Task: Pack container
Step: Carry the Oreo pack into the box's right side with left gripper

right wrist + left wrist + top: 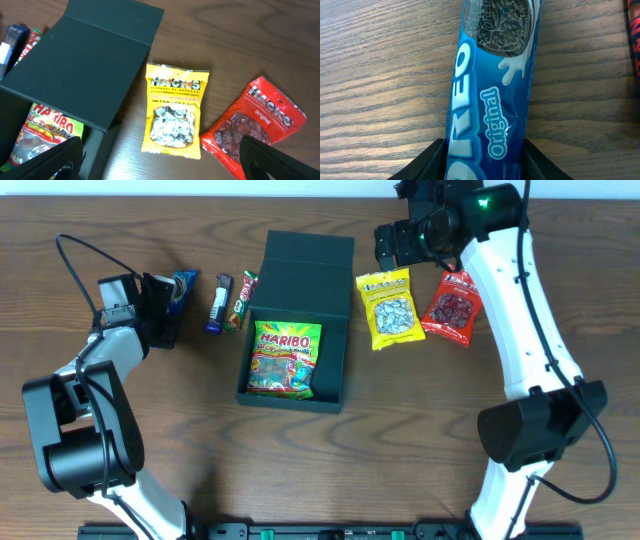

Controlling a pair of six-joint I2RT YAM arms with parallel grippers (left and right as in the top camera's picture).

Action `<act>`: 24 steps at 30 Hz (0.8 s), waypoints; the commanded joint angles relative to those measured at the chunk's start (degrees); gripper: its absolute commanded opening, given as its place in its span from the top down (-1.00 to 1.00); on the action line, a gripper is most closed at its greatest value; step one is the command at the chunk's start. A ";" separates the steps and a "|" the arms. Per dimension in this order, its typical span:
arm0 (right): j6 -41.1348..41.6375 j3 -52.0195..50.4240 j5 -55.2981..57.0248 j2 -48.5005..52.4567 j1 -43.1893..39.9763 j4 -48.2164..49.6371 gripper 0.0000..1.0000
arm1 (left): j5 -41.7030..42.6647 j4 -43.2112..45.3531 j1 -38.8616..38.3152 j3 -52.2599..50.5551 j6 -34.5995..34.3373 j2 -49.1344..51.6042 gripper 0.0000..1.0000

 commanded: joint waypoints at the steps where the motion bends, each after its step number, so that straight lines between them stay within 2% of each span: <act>1: -0.63 0.72 0.66 -0.98 -0.26 -0.04 -0.96 | 0.22 -0.07 0.15 -0.11 -0.44 0.42 0.25; 8: 1.01 0.74 4.90 -1.01 -4.11 -1.20 -0.97 | 0.24 -1.33 0.13 2.91 -11.04 -1.46 0.39; 15: 2.23 0.74 4.87 -1.01 -11.58 -1.92 -0.96 | 0.22 -10.27 -1.60 9.86 -16.09 -10.88 0.53; 19: 5.09 0.74 4.85 -1.01 -16.48 -1.46 -0.96 | 0.24 -16.63 -7.89 11.58 -22.45 -18.60 0.53; 24: 5.60 0.74 4.83 -1.01 -20.55 1.25 -0.99 | 0.22 -25.51 -22.45 11.56 -32.33 -21.42 0.52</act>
